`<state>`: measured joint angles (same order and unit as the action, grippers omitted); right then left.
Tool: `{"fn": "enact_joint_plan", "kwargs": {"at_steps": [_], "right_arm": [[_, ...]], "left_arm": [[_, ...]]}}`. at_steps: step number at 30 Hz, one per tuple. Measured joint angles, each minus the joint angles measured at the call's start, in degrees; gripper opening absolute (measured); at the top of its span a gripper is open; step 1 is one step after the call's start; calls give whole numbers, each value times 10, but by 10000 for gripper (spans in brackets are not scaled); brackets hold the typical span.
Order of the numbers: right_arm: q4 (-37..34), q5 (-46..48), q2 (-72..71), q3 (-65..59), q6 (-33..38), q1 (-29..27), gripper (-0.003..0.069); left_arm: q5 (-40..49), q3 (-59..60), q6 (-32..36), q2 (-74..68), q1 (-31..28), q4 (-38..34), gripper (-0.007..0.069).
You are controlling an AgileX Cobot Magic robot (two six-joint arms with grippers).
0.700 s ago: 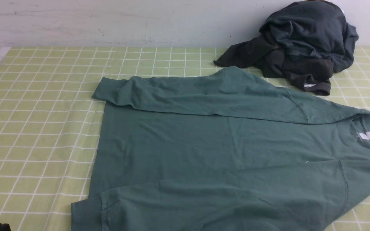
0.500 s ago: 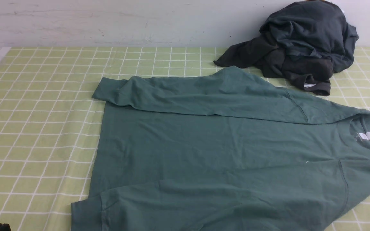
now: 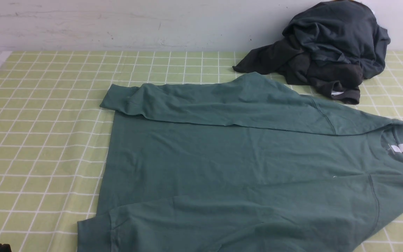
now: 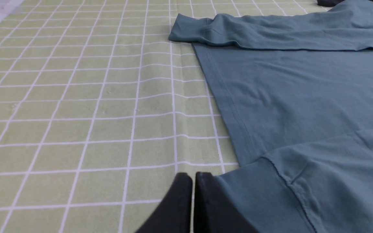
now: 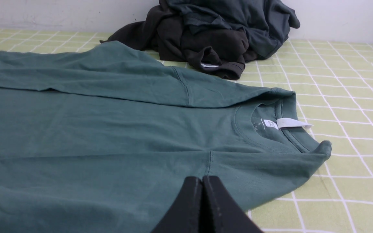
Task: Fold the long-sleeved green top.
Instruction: Use the left arm to clamp the cuff closest to it
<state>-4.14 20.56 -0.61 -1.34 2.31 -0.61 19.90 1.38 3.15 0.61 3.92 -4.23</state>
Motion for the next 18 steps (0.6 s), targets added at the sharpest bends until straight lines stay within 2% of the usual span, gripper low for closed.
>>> {"fn": "enact_joint_plan", "kwargs": {"at_steps": [14, 18], "right_arm": [[4, -10, 0, -1, 5, 0, -13], [9, -125, 0, -3, 5, 0, -13]], "left_arm": [[-19, 3, 2, 0, 0, 12, -1], [-154, 4, 2, 0, 0, 12, -1]]}}
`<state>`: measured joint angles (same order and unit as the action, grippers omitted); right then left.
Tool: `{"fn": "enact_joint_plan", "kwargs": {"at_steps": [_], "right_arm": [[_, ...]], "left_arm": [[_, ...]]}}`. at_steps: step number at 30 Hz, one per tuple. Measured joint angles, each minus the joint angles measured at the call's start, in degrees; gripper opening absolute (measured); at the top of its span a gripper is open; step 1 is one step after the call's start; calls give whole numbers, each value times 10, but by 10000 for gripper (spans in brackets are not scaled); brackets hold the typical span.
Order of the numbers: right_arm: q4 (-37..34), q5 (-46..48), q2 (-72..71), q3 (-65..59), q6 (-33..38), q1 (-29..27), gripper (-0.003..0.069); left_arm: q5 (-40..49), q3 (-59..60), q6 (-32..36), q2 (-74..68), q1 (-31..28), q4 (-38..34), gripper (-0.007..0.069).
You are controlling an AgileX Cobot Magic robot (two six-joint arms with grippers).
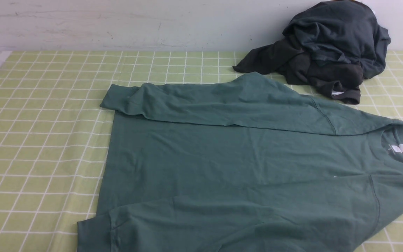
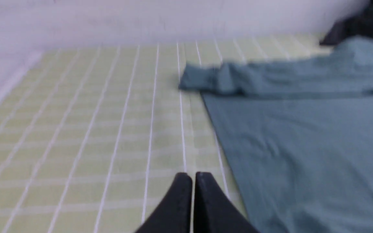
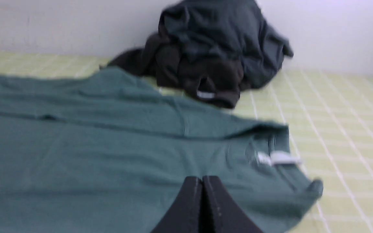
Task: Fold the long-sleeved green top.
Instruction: Use the left arm to clamp the cuff closest to it
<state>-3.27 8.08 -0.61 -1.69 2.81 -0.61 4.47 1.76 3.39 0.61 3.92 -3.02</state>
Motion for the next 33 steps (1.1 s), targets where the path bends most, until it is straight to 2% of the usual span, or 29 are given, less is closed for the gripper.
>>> {"fn": "enact_joint_plan", "kwargs": {"at_steps": [1, 3, 7, 9, 10, 11, 13, 14, 15, 19, 20, 22, 23, 24, 27, 28, 29, 33], "right_arm": [[0, -51, 0, 0, -1, 0, -13], [0, -97, 0, 0, -3, 0, -13], [-1, -305, 0, 0, -53, 0, -13], [-7, -390, 0, 0, -86, 0, -13], [-10, -425, 0, 0, -107, 0, -13], [-12, -438, 0, 0, -115, 0, -13], [-16, -483, 0, 5, -165, 0, -13], [-16, -481, 0, 10, -167, 0, -13], [-16, -468, 0, 18, -171, 0, -13], [20, -278, 35, 156, -146, 0, -13], [20, -268, 39, 163, -146, 0, -13], [70, -150, 105, 235, -123, 0, -13], [78, -142, 117, 240, -121, 0, -13], [103, -81, 164, 270, -116, 0, -13], [115, 40, 263, 299, -110, 2, -13], [114, 40, 269, 300, -110, 2, -13], [103, 120, 314, 303, -104, 14, -13], [42, 279, 409, 303, -48, 67, -13]], "left_arm": [[-50, 0, 0, 0, 0, 0, -1], [-90, 0, -2, 0, 0, 0, -1], [-256, 0, -34, 0, 0, 0, -1], [-315, 0, -77, 0, 0, -4, -1], [-349, 0, -123, 0, 0, -6, -1], [-360, 0, -141, 0, 0, -6, -1], [-375, -25, -241, -1, 0, 1, -1], [-369, -33, -246, -2, 0, 5, -1], [-359, -49, -259, -7, 0, 13, -1], [-202, -221, -283, -114, 0, 140, -1], [-194, -228, -283, -114, 0, 147, -1], [-106, -298, -292, -200, 0, 217, -1], [-100, -302, -294, -215, 0, 222, -1], [-58, -326, -302, -268, 0, 248, -1], [44, -335, -328, -383, 6, 257, -1], [52, -335, -328, -390, 7, 257, -1], [122, -335, -333, -451, 26, 242, -1], [231, -335, -306, -582, 102, 170, -1]]}}
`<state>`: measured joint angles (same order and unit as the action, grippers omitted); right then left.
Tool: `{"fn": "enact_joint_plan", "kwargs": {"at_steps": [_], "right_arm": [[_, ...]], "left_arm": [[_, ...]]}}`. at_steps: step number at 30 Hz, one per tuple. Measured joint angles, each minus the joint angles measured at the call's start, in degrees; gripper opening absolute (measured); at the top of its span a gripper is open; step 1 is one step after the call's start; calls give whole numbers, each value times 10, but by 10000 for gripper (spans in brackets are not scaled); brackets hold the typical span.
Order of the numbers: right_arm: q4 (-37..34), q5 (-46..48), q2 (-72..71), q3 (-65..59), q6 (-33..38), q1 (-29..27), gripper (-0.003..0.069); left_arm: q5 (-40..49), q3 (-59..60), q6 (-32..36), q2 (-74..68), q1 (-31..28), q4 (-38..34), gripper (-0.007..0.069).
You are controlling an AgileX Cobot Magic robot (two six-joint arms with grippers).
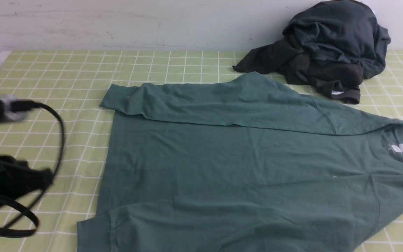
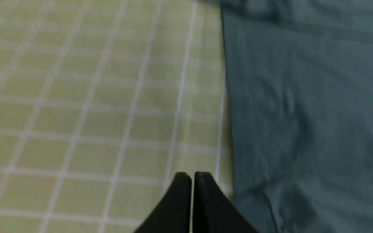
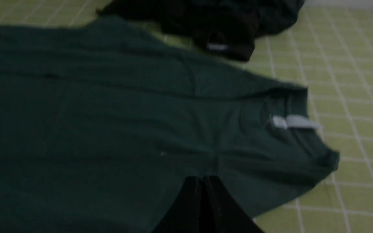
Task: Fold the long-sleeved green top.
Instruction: Use the left arm to clamp the cuff closest to it
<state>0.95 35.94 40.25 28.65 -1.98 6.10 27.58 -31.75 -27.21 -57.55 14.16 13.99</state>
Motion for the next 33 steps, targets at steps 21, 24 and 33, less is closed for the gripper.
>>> {"fn": "enact_joint_plan", "kwargs": {"at_steps": [21, 24, 33], "right_arm": [[-145, -26, 151, 2, 172, 121, -13], [-151, -32, 151, 2, 172, 121, -13], [-156, -33, 151, 2, 172, 121, -13]], "left_arm": [[43, -118, 52, -354, 34, -50, 286], [43, -126, 21, -366, 35, -36, 188], [96, -172, 40, -339, 56, -13, -1]]}}
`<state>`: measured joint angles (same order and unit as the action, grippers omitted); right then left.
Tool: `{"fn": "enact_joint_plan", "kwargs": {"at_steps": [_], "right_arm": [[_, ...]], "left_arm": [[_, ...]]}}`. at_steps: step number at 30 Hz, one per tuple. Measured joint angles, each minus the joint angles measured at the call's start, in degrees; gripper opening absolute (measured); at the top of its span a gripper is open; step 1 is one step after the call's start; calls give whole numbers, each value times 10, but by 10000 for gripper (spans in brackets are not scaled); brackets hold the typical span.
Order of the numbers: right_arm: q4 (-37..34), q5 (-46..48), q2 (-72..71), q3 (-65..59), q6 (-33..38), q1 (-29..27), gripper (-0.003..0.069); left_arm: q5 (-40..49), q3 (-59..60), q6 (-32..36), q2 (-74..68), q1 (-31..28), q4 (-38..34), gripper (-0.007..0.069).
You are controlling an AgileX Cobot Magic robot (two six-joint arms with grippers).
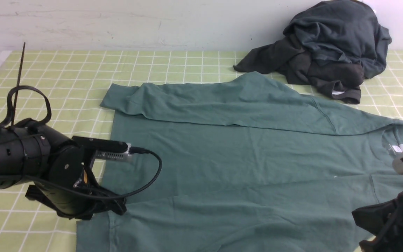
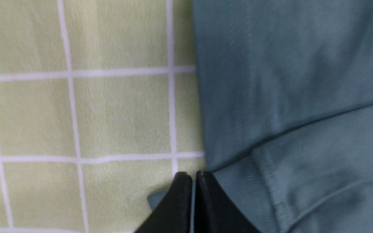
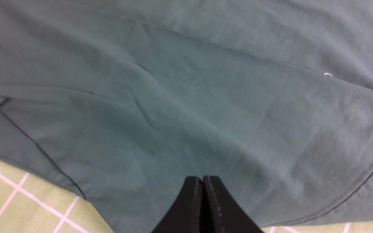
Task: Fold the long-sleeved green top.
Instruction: Use the left arm to clamp the cuff closest to it
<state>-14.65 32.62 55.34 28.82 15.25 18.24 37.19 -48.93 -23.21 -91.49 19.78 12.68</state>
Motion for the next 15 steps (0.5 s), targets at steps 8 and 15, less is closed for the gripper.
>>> {"fn": "enact_joint_plan", "kwargs": {"at_steps": [8, 15], "right_arm": [[-1, -2, 0, 0, 1, 0, -13], [-4, -2, 0, 0, 2, 0, -13]], "left_arm": [[103, -80, 45, 54, 9, -3, 0], [118, -27, 149, 4, -61, -133, 139]]}}
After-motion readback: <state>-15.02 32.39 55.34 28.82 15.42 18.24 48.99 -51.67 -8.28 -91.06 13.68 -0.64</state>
